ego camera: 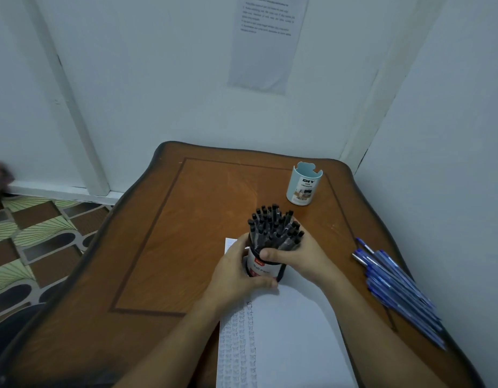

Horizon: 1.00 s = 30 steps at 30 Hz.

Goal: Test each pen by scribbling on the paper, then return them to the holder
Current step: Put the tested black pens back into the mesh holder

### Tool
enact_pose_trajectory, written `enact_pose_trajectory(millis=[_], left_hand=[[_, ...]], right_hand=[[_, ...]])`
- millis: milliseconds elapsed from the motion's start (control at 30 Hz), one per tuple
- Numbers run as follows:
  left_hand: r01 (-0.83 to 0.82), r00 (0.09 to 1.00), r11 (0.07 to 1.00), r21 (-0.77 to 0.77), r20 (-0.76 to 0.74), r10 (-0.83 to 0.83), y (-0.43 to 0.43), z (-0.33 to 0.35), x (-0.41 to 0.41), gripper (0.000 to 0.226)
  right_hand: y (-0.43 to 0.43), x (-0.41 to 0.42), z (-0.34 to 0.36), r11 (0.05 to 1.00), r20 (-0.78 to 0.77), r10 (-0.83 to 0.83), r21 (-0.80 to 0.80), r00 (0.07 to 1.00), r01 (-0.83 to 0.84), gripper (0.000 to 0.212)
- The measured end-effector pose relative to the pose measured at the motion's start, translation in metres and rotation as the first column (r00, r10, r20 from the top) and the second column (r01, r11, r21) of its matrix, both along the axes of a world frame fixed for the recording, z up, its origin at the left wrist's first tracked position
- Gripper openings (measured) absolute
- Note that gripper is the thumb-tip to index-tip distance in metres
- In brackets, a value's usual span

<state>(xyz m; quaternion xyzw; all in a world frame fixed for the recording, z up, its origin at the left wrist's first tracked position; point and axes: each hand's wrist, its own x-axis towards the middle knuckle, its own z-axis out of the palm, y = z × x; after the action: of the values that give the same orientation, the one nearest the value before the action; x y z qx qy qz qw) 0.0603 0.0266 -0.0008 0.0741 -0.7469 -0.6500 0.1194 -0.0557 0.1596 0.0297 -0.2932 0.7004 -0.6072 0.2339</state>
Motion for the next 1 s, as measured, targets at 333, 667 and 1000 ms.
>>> enact_pose_trajectory(millis=[333,667,1000], left_hand=[[-0.005,0.999,0.999,-0.039,0.042,0.007,-0.005,0.002,-0.001,0.077],[0.008,0.999,0.999,-0.049,0.053,-0.005,-0.005,-0.002,-0.001,0.076],[0.037,0.996,0.999,-0.015,0.082,-0.036,-0.009,-0.003,-0.003,0.077]], right_hand=[[0.004,-0.036,0.028,0.915,0.158,0.328,0.191,0.932,-0.354,0.07],[-0.001,0.004,0.01,0.999,-0.1,-0.038,0.014,0.994,0.04,0.07],[0.023,-0.014,0.014,0.985,0.144,0.15,0.066,0.978,-0.16,0.108]])
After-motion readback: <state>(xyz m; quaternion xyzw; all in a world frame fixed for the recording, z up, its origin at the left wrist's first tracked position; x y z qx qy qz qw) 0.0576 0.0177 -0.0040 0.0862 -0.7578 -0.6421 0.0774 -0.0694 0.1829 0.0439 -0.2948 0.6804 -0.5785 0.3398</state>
